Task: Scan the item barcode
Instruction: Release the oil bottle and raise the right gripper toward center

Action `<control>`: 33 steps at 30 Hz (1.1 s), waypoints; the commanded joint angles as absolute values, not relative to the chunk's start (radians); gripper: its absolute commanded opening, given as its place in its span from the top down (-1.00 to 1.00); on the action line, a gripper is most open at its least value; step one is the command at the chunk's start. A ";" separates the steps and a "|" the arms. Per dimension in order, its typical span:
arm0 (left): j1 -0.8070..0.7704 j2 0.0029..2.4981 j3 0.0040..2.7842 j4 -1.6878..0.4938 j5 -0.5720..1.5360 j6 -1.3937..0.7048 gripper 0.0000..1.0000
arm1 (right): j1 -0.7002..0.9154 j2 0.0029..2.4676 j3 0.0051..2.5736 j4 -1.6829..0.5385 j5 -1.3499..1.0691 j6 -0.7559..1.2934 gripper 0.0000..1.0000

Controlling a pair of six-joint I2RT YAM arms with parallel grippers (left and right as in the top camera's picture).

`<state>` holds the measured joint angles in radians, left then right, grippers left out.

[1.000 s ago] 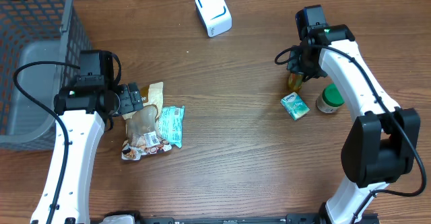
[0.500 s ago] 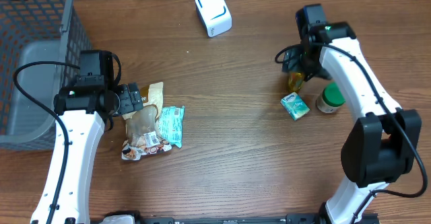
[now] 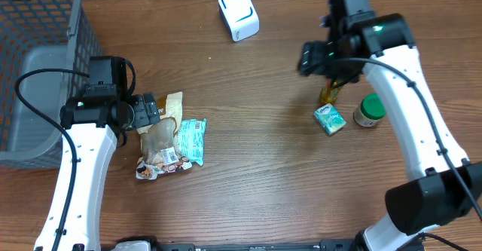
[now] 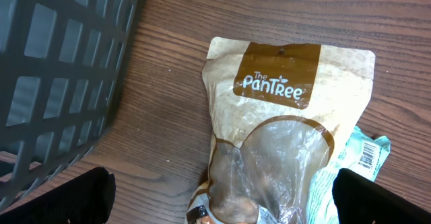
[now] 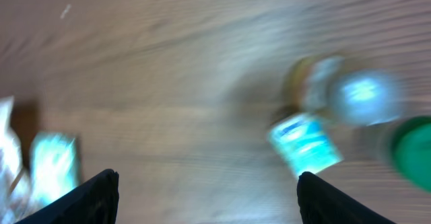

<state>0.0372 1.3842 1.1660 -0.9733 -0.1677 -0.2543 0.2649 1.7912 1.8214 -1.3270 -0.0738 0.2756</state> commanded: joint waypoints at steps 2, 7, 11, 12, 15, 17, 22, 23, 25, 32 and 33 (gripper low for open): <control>0.032 1.386 1.186 -0.975 -0.163 -0.239 -0.99 | 0.354 1.782 1.834 -1.342 -0.201 0.258 -0.61; 0.032 1.386 1.186 -0.975 -0.163 -0.239 -0.99 | 0.462 1.782 1.832 -1.341 -0.208 0.261 -1.00; 0.032 1.386 1.186 -0.975 -0.163 -0.239 -0.99 | 0.517 1.782 1.832 -1.341 -0.207 0.261 -1.00; 0.032 1.386 1.186 -0.975 -0.163 -0.239 -0.99 | 0.529 1.782 1.832 -1.341 -0.207 0.261 -1.00; 0.032 1.386 1.186 -0.975 -0.163 -0.239 -0.99 | 0.529 1.782 1.832 -1.341 -0.207 0.261 -1.00; 0.032 1.386 1.186 -0.975 -0.163 -0.239 -0.99 | 0.529 1.782 1.832 -1.341 -0.207 0.261 -1.00; 0.032 1.386 1.186 -0.974 -0.163 -0.239 -0.99 | 0.528 1.782 1.832 -1.341 -0.207 0.261 -1.00; 0.032 1.386 1.186 -0.974 -0.163 -0.239 -0.99 | 0.528 1.782 1.832 -1.341 -0.207 0.261 -1.00; 0.032 1.386 1.186 -0.974 -0.163 -0.239 -0.99 | 0.528 1.782 1.832 -1.341 -0.207 0.261 -1.00; 0.032 1.386 1.186 -0.974 -0.163 -0.239 -0.99 | 0.528 1.782 1.832 -1.341 -0.207 0.261 -1.00; 0.032 1.386 1.186 -0.974 -0.163 -0.239 -0.99 | 0.528 1.782 1.832 -1.341 -0.207 0.261 -1.00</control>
<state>0.0372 1.3842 1.1660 -0.9733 -0.1673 -0.2543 0.5308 1.7927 1.8214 -1.3460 -0.2054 0.2619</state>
